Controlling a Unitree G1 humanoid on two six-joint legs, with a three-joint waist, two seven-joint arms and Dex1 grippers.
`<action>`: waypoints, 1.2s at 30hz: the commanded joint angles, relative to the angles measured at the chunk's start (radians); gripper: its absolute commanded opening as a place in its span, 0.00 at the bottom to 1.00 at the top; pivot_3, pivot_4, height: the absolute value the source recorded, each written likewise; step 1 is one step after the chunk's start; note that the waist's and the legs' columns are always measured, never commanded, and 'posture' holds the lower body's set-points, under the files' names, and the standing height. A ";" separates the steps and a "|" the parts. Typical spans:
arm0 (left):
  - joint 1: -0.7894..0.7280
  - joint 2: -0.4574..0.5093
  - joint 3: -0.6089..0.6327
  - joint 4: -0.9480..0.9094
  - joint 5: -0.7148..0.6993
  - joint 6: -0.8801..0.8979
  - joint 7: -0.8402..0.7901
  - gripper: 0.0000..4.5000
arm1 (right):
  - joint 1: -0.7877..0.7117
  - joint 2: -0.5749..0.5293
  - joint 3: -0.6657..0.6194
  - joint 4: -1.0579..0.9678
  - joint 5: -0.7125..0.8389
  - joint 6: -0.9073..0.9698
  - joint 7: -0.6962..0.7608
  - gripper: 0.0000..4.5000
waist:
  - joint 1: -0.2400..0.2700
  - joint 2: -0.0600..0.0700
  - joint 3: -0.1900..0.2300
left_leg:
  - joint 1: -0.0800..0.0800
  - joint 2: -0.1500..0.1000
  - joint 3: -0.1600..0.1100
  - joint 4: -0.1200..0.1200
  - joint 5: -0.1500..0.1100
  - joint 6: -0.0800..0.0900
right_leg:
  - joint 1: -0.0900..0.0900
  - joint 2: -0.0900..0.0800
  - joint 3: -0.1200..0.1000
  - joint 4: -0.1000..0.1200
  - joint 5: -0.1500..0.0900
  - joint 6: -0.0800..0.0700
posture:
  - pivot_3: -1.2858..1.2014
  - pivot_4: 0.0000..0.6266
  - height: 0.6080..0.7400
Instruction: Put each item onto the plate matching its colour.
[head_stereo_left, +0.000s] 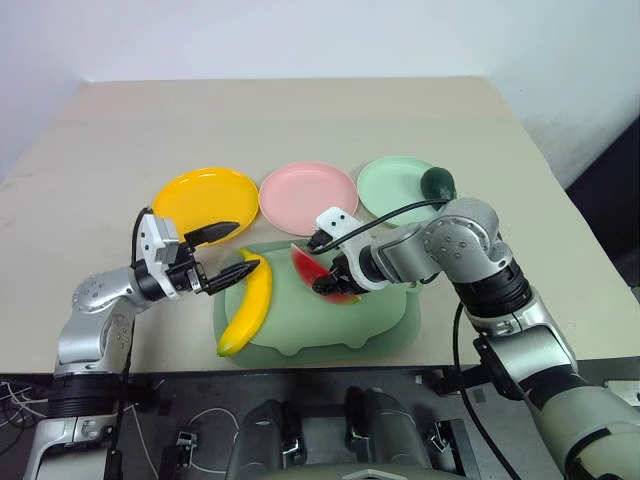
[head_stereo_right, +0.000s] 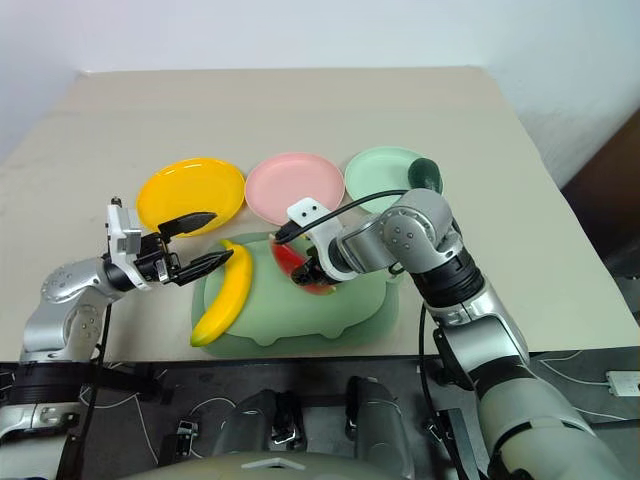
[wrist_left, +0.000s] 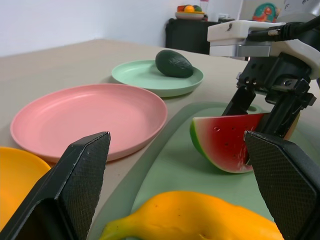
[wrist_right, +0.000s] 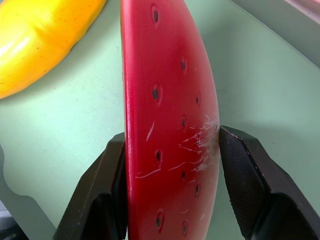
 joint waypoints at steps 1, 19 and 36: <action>-0.006 0.014 0.019 -0.012 0.003 -0.020 -0.005 1.00 | 0.005 0.006 0.006 -0.033 -0.053 0.007 0.047 0.49 | 0.000 0.000 0.000 | 0.000 0.000 0.000 0.000 0.000 0.000 | 0.000 0.000 0.000 0.000 0.000 0.000 | 0.52 0.24 0.67; 0.040 0.016 0.051 -0.061 -0.002 -0.017 0.038 1.00 | -0.445 0.168 -0.220 0.869 -0.491 -0.664 0.395 0.49 | -0.003 0.001 0.001 | -0.002 0.000 0.003 -0.001 0.000 0.000 | -0.003 0.002 0.000 0.002 0.000 0.001 | 0.52 0.24 0.67; 0.069 0.005 0.053 -0.105 -0.003 -0.024 0.078 1.00 | -0.522 0.353 -0.261 1.311 -0.812 -0.987 0.451 0.86 | -0.026 0.001 0.001 | -0.002 0.000 0.003 -0.001 0.001 -0.002 | -0.006 0.000 0.001 0.009 -0.001 0.002 | 0.52 0.24 0.67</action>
